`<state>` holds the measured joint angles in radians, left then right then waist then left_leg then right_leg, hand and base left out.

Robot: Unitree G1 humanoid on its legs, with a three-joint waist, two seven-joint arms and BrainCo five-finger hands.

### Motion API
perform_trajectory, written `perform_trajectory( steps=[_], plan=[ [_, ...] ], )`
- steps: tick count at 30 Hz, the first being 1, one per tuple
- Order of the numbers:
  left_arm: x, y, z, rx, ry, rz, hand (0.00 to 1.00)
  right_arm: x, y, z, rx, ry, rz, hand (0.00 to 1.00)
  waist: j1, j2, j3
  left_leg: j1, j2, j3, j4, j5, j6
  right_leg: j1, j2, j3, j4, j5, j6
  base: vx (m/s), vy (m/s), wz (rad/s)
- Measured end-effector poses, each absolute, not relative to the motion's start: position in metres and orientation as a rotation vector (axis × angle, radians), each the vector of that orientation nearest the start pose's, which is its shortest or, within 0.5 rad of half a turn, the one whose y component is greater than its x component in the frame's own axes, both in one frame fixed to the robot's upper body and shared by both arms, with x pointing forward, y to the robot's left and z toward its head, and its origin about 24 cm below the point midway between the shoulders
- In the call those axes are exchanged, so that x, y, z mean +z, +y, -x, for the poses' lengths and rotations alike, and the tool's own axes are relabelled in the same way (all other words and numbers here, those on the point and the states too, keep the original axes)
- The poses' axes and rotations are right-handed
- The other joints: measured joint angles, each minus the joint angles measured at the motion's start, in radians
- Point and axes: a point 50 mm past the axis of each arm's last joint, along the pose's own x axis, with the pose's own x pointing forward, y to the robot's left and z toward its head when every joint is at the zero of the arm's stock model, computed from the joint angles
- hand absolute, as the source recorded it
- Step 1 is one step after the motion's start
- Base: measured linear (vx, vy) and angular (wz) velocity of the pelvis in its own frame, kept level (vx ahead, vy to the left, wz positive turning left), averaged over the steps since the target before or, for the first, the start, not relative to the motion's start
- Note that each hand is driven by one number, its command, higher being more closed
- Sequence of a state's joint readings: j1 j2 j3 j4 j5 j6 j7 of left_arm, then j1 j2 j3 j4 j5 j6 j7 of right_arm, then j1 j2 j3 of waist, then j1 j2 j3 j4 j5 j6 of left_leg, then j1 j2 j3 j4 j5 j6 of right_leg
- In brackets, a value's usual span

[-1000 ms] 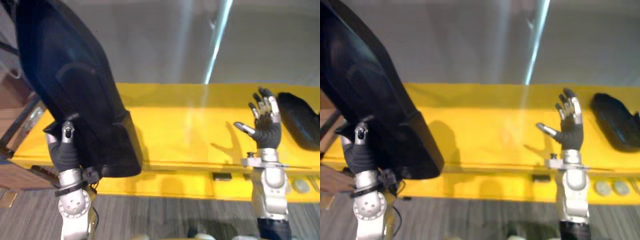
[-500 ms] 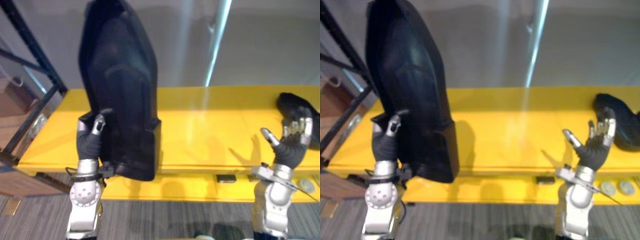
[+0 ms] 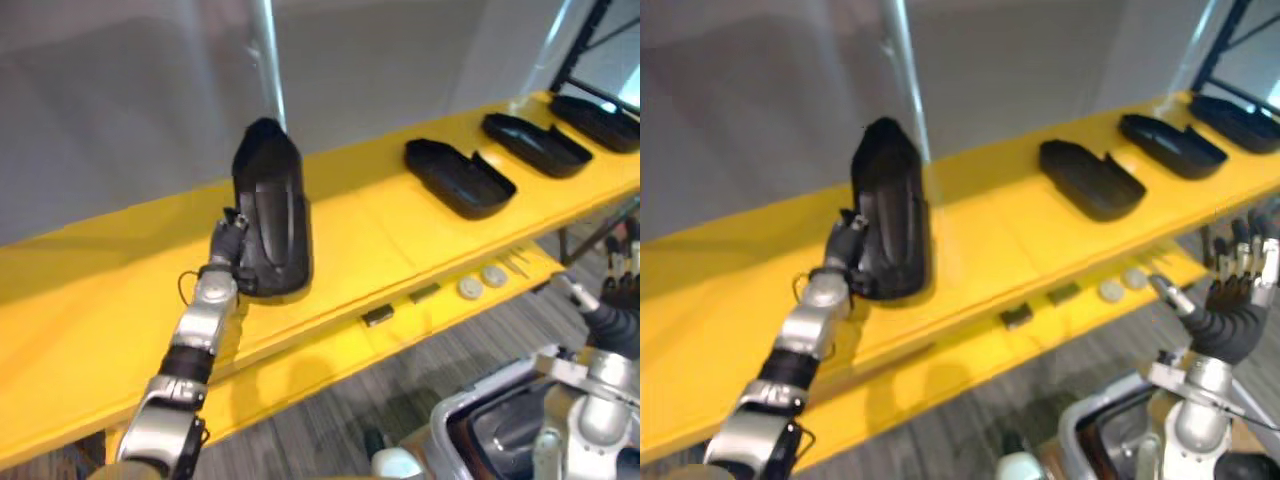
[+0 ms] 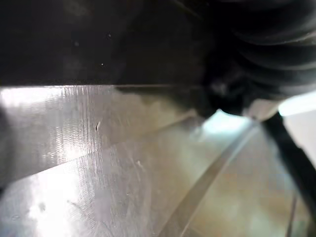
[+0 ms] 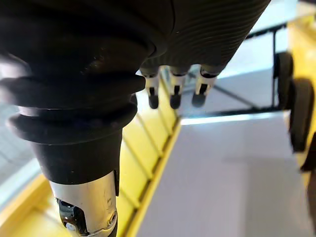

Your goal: Walk over and take plastic housings, then place them on the shelf

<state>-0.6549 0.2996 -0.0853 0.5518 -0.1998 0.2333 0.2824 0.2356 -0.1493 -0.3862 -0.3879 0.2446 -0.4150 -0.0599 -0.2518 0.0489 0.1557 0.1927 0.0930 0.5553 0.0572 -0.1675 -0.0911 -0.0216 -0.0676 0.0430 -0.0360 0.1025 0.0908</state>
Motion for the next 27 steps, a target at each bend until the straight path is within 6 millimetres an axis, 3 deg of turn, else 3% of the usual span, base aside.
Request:
perform_trajectory(
  steps=[6, 10, 16, 21, 22, 27],
  plan=[
    [0.114, 0.195, -0.388, 0.274, 0.231, -0.184, 1.00, 0.137, -0.262, -0.169, -0.376, -0.637, 0.089, 0.00, -0.046, 0.017, 0.012, 0.021, 0.001, 0.037, -0.015, 0.000, 0.000, -0.013, 0.004, 0.047, -0.007, 0.003, 0.000, -0.02, -0.021, -0.22],
    [0.106, 0.207, -0.388, 0.310, 0.331, -0.185, 1.00, 0.135, -0.262, -0.170, -0.363, -0.616, 0.089, 0.00, -0.090, 0.017, 0.013, 0.027, -0.002, 0.038, -0.015, 0.000, 0.000, -0.011, 0.003, 0.054, -0.008, 0.004, 0.001, -0.04, -0.029, -0.10],
    [0.093, 0.213, -0.384, 0.334, 0.476, -0.221, 1.00, 0.129, -0.263, -0.169, -0.360, -0.565, 0.086, 0.00, -0.100, 0.025, 0.033, 0.034, -0.005, 0.054, -0.013, 0.000, 0.000, -0.013, 0.003, 0.073, -0.008, 0.008, 0.002, -0.08, -0.033, -0.09],
    [0.099, 0.229, -0.383, 0.371, 0.504, -0.268, 1.00, 0.129, -0.265, -0.171, -0.346, -0.544, 0.061, 0.00, -0.115, 0.027, 0.055, 0.032, -0.005, 0.056, -0.013, 0.000, 0.000, -0.014, 0.004, 0.081, -0.022, 0.023, 0.001, -0.10, -0.050, -0.04],
    [0.099, 0.231, -0.383, 0.371, 0.508, -0.269, 0.00, 0.129, -0.265, -0.171, -0.344, -0.543, 0.062, 0.00, -0.115, 0.028, 0.056, 0.031, -0.006, 0.057, -0.013, 0.000, 0.000, -0.013, 0.005, 0.084, -0.027, 0.028, 0.001, -0.11, -0.059, -0.10],
    [0.100, 0.230, -0.384, 0.349, 0.514, -0.286, 0.00, 0.130, -0.261, -0.173, -0.322, -0.537, 0.052, 0.00, -0.119, 0.025, 0.060, 0.029, -0.007, 0.059, -0.013, 0.000, 0.000, -0.014, 0.005, 0.094, -0.039, 0.038, 0.001, -0.08, -0.051, -0.05]
  ],
)
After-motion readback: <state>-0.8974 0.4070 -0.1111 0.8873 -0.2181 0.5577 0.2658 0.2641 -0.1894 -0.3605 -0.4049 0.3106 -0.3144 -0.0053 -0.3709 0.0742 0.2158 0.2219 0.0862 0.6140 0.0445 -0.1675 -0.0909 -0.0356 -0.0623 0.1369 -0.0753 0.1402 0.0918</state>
